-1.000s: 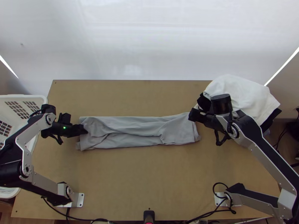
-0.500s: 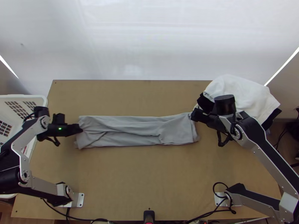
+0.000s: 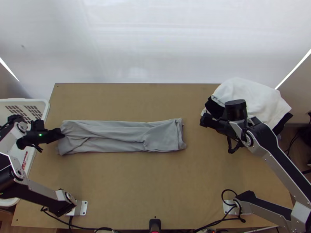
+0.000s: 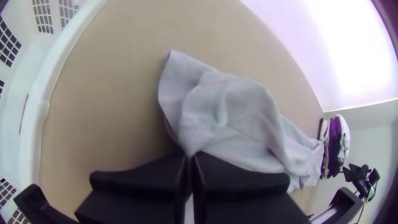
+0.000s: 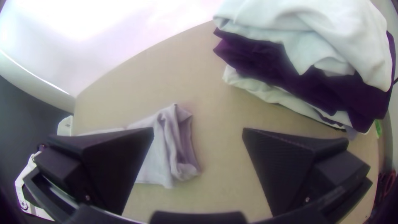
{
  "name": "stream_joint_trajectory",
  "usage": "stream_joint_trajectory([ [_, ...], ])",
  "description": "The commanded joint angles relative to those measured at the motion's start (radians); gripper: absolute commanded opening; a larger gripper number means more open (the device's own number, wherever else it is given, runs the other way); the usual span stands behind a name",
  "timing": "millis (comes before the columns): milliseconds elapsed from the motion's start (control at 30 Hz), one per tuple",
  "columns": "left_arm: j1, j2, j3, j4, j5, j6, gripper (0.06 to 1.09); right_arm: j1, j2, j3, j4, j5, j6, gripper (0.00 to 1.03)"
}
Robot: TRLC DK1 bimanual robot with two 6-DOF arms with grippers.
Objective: Fold the t-shirt
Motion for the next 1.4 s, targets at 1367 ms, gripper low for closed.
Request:
stream_joint_trajectory([
  [1367,-1.148,0.018,0.415,-0.197,-0.208,-0.581,0.09,-0.085,0.012,-0.008,0.01,0.0,-0.013,0.99],
])
